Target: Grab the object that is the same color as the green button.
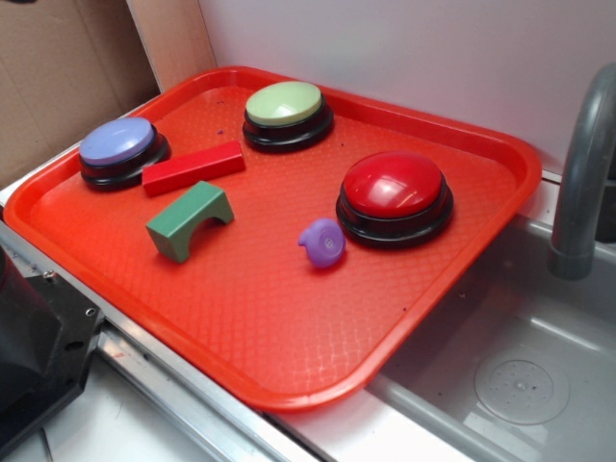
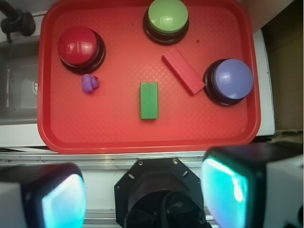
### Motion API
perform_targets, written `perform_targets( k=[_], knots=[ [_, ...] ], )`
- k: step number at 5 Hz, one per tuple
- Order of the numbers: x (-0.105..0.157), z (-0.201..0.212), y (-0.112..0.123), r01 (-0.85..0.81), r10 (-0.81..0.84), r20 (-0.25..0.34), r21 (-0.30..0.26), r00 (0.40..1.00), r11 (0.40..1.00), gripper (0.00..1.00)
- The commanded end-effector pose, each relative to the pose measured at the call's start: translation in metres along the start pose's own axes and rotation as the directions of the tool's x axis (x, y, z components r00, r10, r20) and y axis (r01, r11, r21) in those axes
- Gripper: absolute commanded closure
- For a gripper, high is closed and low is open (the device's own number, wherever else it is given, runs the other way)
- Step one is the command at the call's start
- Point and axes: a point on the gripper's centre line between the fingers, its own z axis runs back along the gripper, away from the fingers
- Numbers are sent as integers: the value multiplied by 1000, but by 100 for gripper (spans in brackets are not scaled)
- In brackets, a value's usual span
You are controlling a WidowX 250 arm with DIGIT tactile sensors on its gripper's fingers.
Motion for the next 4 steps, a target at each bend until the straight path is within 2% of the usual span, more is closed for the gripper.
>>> perform_targets(
  k=[1, 2, 4],
  knots=[
    [0, 0, 0, 0, 0, 0, 0, 1000, 1000, 0],
    [5, -18, 5, 12, -13, 29, 40, 999, 999, 0],
    [20, -70, 15, 13, -13, -2, 97, 1000, 995, 0]
  ],
)
